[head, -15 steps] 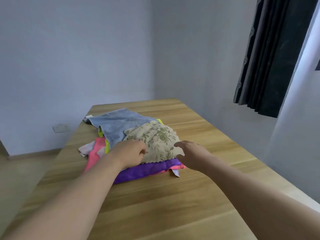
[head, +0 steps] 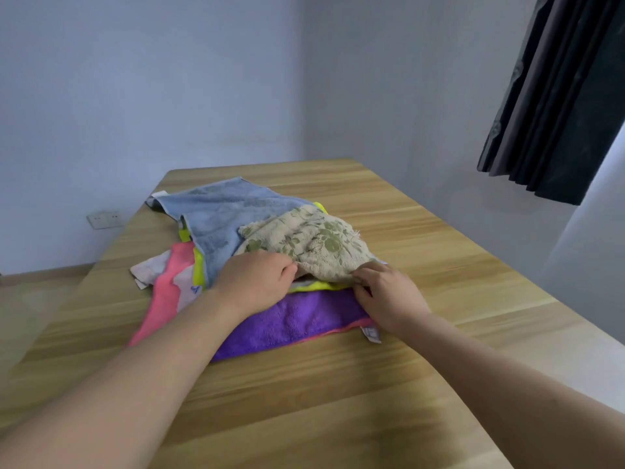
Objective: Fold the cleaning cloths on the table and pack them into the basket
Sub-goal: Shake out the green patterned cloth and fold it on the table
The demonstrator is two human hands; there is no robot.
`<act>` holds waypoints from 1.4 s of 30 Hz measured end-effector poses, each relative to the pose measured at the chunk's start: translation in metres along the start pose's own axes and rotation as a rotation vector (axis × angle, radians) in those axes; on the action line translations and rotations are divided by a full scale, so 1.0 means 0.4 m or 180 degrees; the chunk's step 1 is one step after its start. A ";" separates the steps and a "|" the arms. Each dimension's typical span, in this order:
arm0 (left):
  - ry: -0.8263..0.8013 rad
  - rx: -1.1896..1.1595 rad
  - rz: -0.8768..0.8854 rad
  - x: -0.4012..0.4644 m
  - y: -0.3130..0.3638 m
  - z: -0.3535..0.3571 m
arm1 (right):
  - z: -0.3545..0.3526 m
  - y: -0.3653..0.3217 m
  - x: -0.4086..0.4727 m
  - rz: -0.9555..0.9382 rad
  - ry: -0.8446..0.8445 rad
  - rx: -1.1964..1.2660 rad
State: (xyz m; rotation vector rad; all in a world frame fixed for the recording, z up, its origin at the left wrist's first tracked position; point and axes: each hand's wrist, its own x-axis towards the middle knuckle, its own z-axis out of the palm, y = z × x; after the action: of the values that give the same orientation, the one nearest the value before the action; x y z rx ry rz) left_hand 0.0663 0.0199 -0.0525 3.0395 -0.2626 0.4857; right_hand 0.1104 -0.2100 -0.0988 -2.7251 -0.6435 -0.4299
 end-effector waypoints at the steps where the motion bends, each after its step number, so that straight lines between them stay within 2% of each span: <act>1: -0.0196 -0.0078 -0.0114 0.007 0.005 -0.010 | -0.005 0.002 -0.001 0.0059 0.0087 0.0040; 3: -0.0266 -0.0018 -0.0156 0.016 0.015 -0.040 | -0.032 0.001 -0.005 0.0265 0.0211 0.0252; 5: 0.0121 -0.0092 -0.0225 0.017 0.029 -0.083 | -0.082 -0.007 -0.007 0.0495 0.0367 0.0645; 8: 0.0615 -0.0608 -0.0349 0.014 0.065 -0.160 | -0.185 -0.026 -0.017 0.0646 0.0669 0.1157; 11: 0.0759 -0.1379 -0.0327 -0.002 0.125 -0.266 | -0.323 -0.041 -0.052 0.0802 0.1068 0.1531; 14: 0.0621 -0.2387 -0.0422 -0.047 0.204 -0.373 | -0.455 -0.043 -0.123 0.0880 0.1256 0.1536; 19: 0.0099 -0.3802 -0.0690 -0.155 0.305 -0.489 | -0.616 -0.038 -0.266 0.0854 0.0867 0.1612; 24: 0.0036 -0.4511 -0.0595 -0.259 0.395 -0.614 | -0.755 -0.051 -0.406 0.1053 0.0945 0.2192; 30: -0.0558 -0.4266 -0.0334 -0.350 0.467 -0.784 | -0.911 -0.079 -0.507 0.0898 0.0566 0.2509; 34: -0.0212 -0.3196 0.0080 -0.372 0.511 -0.848 | -0.969 -0.118 -0.528 0.0701 0.0756 0.2551; 39: 0.0043 -0.2694 0.0264 -0.390 0.561 -0.920 | -1.013 -0.169 -0.534 0.0443 0.1111 0.2496; 42: 0.0473 -0.2114 0.0380 -0.395 0.571 -0.949 | -1.037 -0.198 -0.535 0.0328 0.1311 0.2488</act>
State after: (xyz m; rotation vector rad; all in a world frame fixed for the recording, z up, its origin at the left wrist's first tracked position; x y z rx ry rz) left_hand -0.2374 -0.1499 0.2639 2.3417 -0.4855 0.5028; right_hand -0.1997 -0.3731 0.2197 -1.8489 -0.4289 -0.5495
